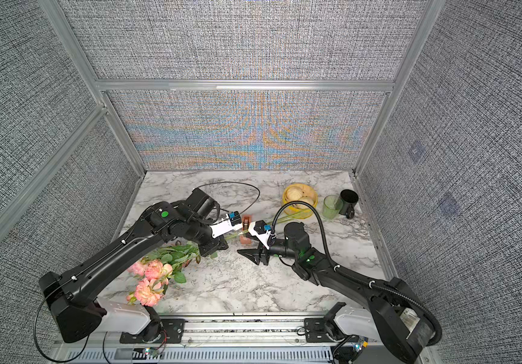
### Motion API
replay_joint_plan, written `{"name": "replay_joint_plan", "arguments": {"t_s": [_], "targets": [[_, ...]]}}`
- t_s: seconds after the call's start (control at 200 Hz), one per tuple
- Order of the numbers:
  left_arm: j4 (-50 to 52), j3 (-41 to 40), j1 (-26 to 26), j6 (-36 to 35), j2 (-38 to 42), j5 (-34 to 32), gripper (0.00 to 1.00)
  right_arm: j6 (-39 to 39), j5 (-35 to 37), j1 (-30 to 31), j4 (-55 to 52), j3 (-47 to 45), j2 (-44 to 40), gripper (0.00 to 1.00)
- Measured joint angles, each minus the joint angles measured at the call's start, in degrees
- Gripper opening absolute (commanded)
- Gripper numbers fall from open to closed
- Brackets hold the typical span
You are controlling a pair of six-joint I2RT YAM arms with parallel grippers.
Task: Wrap bouquets with tape
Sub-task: Wrap the tape around the bouquet.
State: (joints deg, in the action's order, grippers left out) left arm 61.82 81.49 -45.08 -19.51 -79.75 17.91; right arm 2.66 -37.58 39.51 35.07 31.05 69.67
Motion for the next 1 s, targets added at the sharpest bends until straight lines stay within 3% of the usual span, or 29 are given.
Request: {"name": "replay_joint_plan", "arguments": {"t_s": [0.315, 0.676, 1.001], "targets": [[-0.9, 0.9, 0.7, -0.2, -2.7, -2.4, 0.00, -0.3, -4.1, 3.5, 0.7, -0.4, -5.0, 0.36], [-0.8, -0.5, 0.6, -0.4, -3.2, -2.9, 0.00, -0.8, -5.0, 3.7, -0.2, 2.4, -5.4, 0.37], [-0.8, -2.0, 0.6, -0.4, -3.2, -2.9, 0.00, 0.7, 0.8, 3.6, -3.2, 3.7, -6.3, 0.38]]}}
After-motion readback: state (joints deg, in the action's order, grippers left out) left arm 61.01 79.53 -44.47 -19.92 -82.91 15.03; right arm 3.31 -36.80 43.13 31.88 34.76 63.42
